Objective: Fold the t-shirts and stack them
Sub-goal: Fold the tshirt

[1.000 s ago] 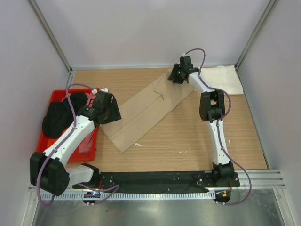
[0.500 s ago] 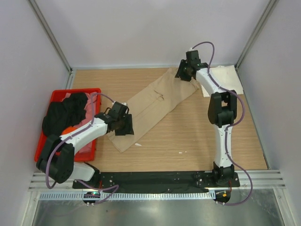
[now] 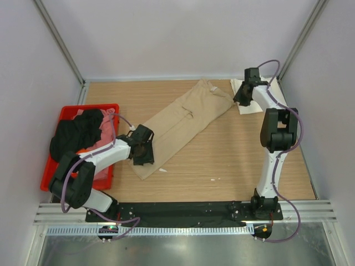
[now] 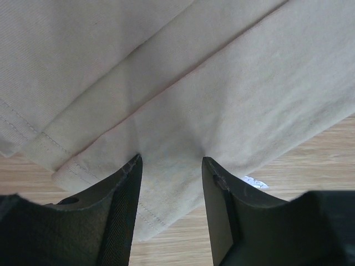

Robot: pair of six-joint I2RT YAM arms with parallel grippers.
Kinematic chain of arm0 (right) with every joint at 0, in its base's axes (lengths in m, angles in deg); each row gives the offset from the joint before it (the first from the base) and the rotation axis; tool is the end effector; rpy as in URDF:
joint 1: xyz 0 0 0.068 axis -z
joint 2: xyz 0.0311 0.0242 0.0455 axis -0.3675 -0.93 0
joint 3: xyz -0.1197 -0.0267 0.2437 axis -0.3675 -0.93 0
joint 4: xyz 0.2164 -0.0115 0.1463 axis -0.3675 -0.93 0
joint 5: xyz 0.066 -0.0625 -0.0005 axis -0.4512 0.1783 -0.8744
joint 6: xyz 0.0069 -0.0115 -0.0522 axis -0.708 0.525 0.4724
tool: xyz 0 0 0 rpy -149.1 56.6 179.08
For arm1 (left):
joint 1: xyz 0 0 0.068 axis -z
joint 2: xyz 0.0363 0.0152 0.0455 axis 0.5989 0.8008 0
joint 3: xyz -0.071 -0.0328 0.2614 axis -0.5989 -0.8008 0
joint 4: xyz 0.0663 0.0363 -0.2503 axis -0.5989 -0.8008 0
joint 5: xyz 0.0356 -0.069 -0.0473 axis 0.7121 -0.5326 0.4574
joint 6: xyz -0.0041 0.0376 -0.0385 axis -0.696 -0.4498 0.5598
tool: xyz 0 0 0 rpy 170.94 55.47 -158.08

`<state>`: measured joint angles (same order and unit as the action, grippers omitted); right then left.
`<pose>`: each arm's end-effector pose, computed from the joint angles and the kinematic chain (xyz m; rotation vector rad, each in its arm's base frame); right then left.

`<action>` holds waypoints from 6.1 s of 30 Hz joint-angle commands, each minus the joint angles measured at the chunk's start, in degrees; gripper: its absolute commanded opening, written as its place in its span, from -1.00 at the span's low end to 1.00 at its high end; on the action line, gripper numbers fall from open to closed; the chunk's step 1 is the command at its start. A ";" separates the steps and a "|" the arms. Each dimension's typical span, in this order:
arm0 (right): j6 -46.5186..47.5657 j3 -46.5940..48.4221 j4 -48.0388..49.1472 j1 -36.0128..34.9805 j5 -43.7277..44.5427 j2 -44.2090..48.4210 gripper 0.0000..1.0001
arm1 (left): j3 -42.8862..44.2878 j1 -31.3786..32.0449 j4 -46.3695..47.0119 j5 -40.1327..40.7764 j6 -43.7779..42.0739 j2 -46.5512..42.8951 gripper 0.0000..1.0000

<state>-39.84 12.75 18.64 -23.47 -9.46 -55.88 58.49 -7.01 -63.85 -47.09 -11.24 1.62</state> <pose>0.4798 0.0137 0.2125 0.5994 2.4345 0.1370 0.2222 -0.1245 0.1625 -0.2441 2.7945 -0.2043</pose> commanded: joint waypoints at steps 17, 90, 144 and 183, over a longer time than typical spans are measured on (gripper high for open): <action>-3.74 -4.00 6.67 1.21 -4.17 -3.04 -0.29 | -1.76 0.45 -8.21 7.96 3.21 -2.47 0.00; 9.35 21.28 -0.53 0.24 2.78 -17.88 -0.65 | 27.06 2.13 -15.95 8.75 -6.63 -10.04 0.23; -21.14 -23.15 8.00 -60.05 7.17 6.98 -0.51 | 32.17 -24.24 -12.52 -14.18 -10.59 -3.35 0.20; -21.16 -37.06 -14.70 -42.58 16.05 42.94 -0.47 | 0.63 12.91 6.72 -12.78 8.03 -20.05 -0.04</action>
<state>-64.88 -28.00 2.34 -71.89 5.32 -10.62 61.66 1.95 -64.18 -62.96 -8.66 -16.66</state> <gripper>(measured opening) 0.267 0.485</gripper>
